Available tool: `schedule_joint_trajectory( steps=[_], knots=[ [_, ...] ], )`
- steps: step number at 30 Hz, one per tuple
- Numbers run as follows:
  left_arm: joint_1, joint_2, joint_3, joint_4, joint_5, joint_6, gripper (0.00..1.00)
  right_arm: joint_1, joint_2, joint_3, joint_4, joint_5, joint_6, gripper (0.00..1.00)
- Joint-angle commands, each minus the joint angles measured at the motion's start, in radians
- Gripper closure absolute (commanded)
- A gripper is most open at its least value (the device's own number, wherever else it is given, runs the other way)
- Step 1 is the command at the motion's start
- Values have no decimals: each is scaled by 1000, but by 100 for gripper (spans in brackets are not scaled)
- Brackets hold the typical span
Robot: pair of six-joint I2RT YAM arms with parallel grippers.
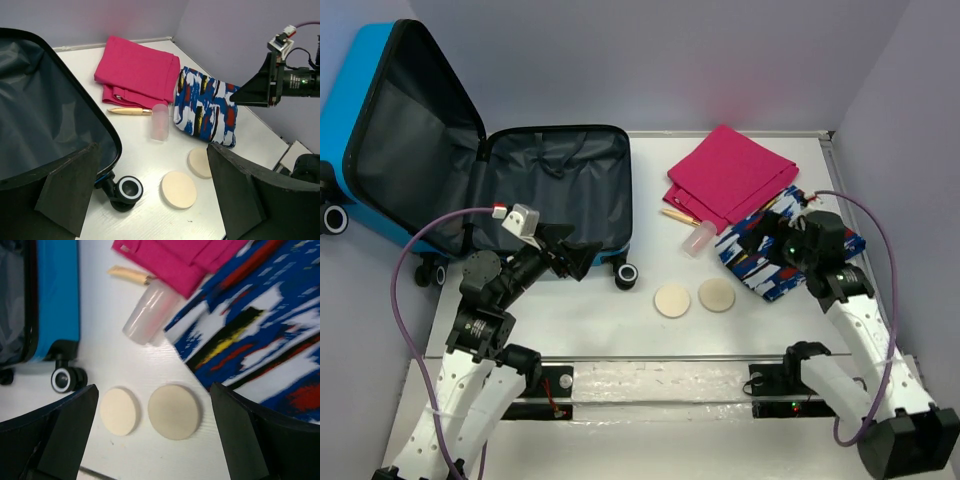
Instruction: Pack the luggage
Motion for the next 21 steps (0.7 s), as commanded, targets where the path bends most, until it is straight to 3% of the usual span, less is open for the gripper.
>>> schedule_joint_trajectory(
  steps=[1,2,5,12,21],
  knots=[
    [-2,5,51,21,30,25,1,250,105,15,165,162,55,0],
    [-2,2,50,20,28,25,1,316,166,24,191,211,78,0],
    [-2,5,48,21,30,19,1,357,235,23,237,246,131,0],
    [-5,5,35,46,33,-9,1,391,298,-5,358,352,248,3],
    [-6,71,35,67,145,-17,1,454,482,33,440,417,329,6]
  ],
)
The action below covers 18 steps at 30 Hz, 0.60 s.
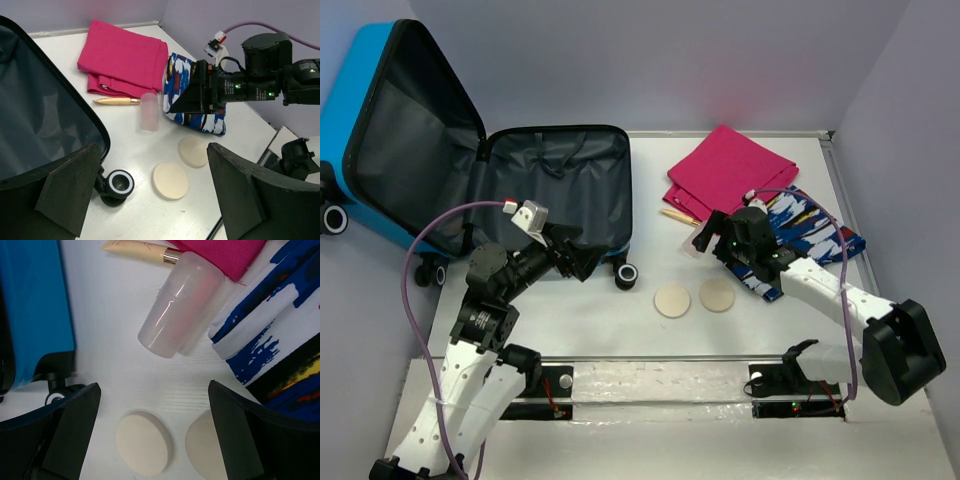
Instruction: Pack the luggage
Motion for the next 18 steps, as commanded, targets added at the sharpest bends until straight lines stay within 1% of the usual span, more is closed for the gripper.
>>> schedule_joint_trajectory(
  steps=[1,7,8,13,15,16,18],
  knots=[
    [-5,26,36,59,83,-9,1,27,74,52,128,58,73,6],
    [-7,26,36,59,82,-6,1,36,202,98,143,91,105,9],
    [-7,26,36,59,80,-5,1,36,221,104,175,93,108,10],
    [-8,26,36,57,72,-5,1,36,305,133,207,87,141,16],
    [-8,28,36,57,72,-3,1,36,345,139,209,99,151,17],
    [-8,26,36,56,74,-3,1,36,356,142,209,110,159,19],
    [-8,26,38,54,69,-2,1,36,393,145,212,126,170,21]
  ],
)
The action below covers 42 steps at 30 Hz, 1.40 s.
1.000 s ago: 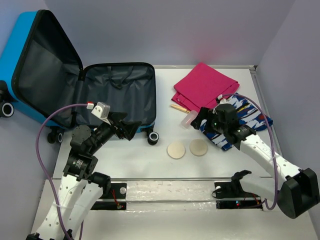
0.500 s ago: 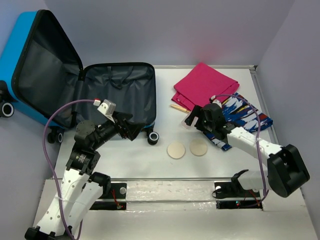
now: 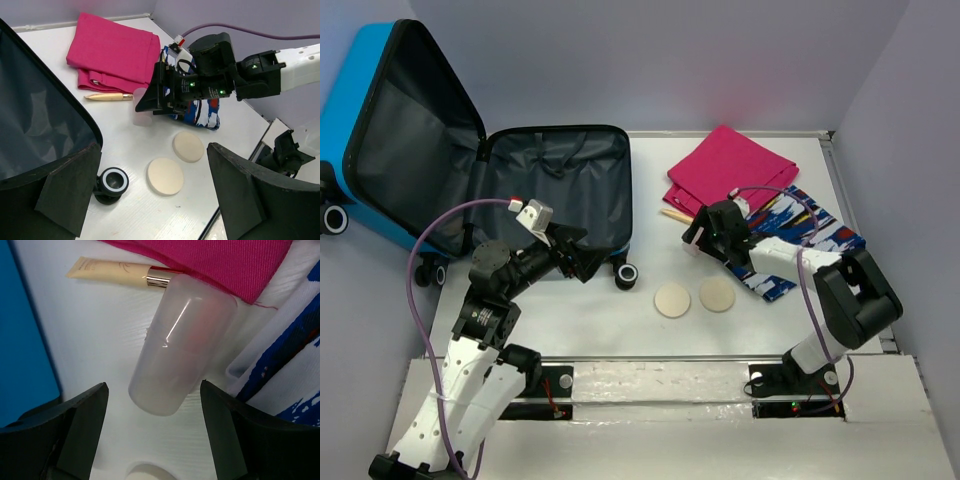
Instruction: Pack the luggage
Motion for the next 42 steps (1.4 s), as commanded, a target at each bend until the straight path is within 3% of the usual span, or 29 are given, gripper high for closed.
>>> schedule_joint_trajectory(
  steps=[1,5,9,10,11,14,20,26,28,29,31,32,35,38,41,42],
  knots=[
    [-3,-8,38,45,18,-1,1,9,63,47,66,66,40,21],
    [-3,-8,38,43,13,0,1,9,123,67,70,86,42,28],
    [-3,-9,38,40,10,4,4,9,150,76,73,62,30,46],
    [-3,-11,39,40,10,4,4,24,141,71,79,63,21,58],
    [-3,-11,38,39,9,4,4,51,117,70,80,75,-5,63],
    [-3,-11,39,39,6,4,4,102,65,74,61,105,-57,66],
    [-3,-1,36,36,5,1,6,228,-20,232,11,79,-209,64],
    [-3,-9,27,28,-2,-10,8,270,76,518,-28,-65,-298,58],
    [-3,-8,25,27,-2,-12,8,270,136,599,-35,-137,-299,45],
    [-5,-1,25,25,2,-10,8,270,202,682,-42,-164,-300,22],
    [-5,23,35,8,-11,14,7,270,260,770,-100,-216,-296,4],
    [-10,34,39,-10,-20,20,7,270,287,809,-117,-222,-294,2],
    [-25,60,39,-15,-21,24,7,270,357,925,-184,-230,-305,1],
    [-59,72,39,-13,-16,30,8,260,324,888,-189,-190,-300,1],
    [-181,143,53,-32,-92,45,10,211,204,748,-174,-116,-299,6],
    [-285,202,80,-39,-131,50,12,201,163,701,-164,-97,-299,11]
  ],
)
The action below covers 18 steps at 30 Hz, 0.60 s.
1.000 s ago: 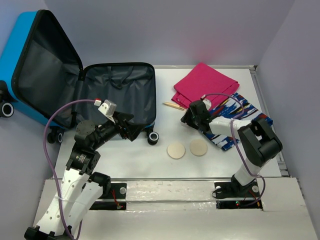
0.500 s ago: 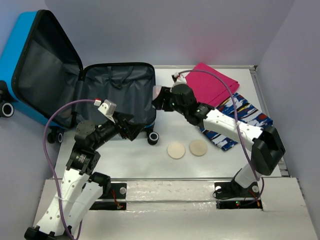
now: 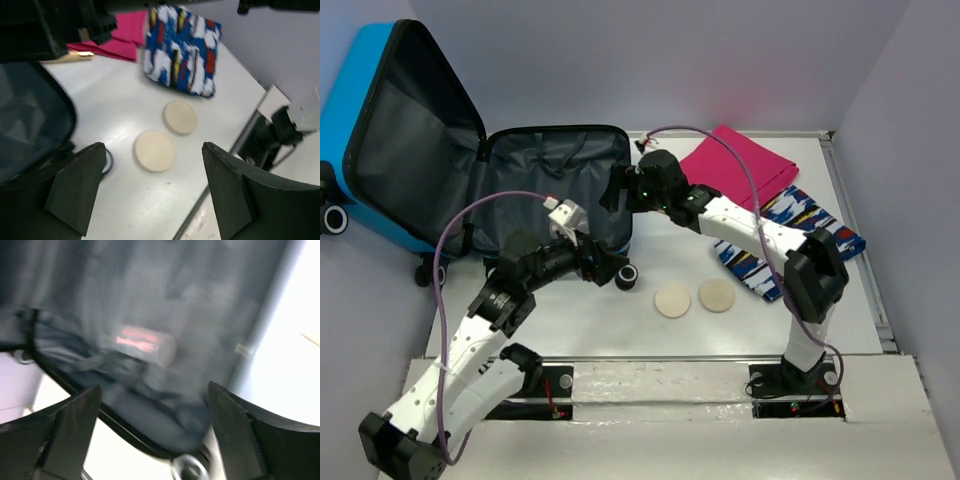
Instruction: Pack the luggage
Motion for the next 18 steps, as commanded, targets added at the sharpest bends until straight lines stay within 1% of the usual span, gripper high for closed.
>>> schedule_joint_trajectory(
  steps=[1,3,4,5,7,8,9,10,11,12,13,14,15,16,18],
  knots=[
    [-226,122,96,-41,-166,35,13,-77,-266,-204,15,116,-15,18],
    [-315,210,138,-78,-272,30,17,-105,-362,-307,24,145,-11,21],
    [-358,235,145,-95,-351,24,17,-133,-456,-359,27,166,-14,33],
    [-363,257,150,-115,-367,12,21,-148,-504,-462,26,182,-12,38],
    [-367,307,155,-133,-418,0,25,-177,-601,-569,26,202,-9,40],
    [-378,327,156,-145,-433,-4,29,-203,-693,-672,24,211,-6,46],
    [-390,338,159,-147,-455,-14,32,-213,-736,-720,21,213,0,49],
    [-408,347,162,-149,-479,-23,34,-213,-777,-761,7,217,3,49],
    [-459,361,167,-146,-551,-34,34,-222,-817,-803,-2,234,12,49],
    [-487,407,182,-146,-611,-54,34,-222,-889,-871,-25,251,25,48],
    [-516,435,191,-139,-643,-65,34,-222,-922,-903,-36,253,44,47],
    [-571,471,214,-138,-674,-73,34,-222,-955,-929,-45,251,54,47],
    [-593,545,225,-135,-705,-79,34,-222,-988,-953,-54,249,64,47],
    [-608,580,234,-130,-752,-83,34,-222,-1046,-993,-75,249,72,46],
    [-620,677,257,-116,-766,-85,34,-222,-1116,-1021,-103,256,86,45]
  ],
)
